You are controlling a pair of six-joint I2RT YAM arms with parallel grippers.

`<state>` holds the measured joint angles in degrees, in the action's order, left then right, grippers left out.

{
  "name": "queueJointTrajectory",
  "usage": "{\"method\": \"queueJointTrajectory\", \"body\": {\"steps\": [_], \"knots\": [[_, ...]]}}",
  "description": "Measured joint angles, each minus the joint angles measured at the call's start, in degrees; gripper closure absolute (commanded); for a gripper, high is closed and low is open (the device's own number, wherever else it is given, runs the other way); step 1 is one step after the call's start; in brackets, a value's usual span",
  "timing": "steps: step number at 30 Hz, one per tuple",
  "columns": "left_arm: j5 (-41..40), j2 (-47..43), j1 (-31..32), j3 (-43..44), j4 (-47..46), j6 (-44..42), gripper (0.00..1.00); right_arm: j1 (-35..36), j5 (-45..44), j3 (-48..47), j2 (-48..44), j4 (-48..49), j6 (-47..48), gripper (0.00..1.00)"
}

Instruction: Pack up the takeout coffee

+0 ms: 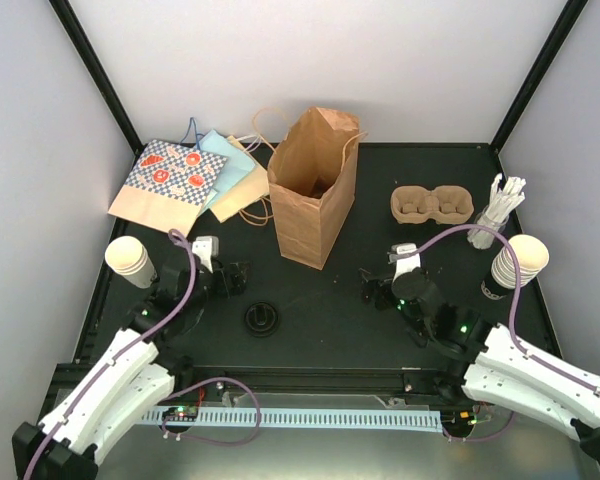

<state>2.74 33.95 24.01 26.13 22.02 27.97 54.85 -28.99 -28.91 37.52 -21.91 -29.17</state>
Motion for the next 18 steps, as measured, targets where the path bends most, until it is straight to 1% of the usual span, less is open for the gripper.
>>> {"method": "queueJointTrajectory", "body": {"steps": [4, 8, 13, 18], "knots": [[-0.11, 5.31, 0.00, 2.16, 5.14, 2.25, 0.01, -0.02, 2.54, -4.24, 3.08, -2.97, -1.88, 0.00], [-2.67, 7.28, 0.00, 3.82, 10.21, 5.01, 0.01, -0.02, 5.62, -4.98, 1.38, -1.92, -1.86, 0.00], [-7.21, 8.09, 0.00, 8.79, 16.76, 6.80, 0.01, -0.02, 5.84, -4.74, 0.17, -1.99, -2.49, 0.00], [-9.46, 7.39, 0.00, 15.43, 22.23, 7.08, 0.03, -0.02, 5.62, -5.86, 4.26, -5.22, -2.82, 0.00]]}}
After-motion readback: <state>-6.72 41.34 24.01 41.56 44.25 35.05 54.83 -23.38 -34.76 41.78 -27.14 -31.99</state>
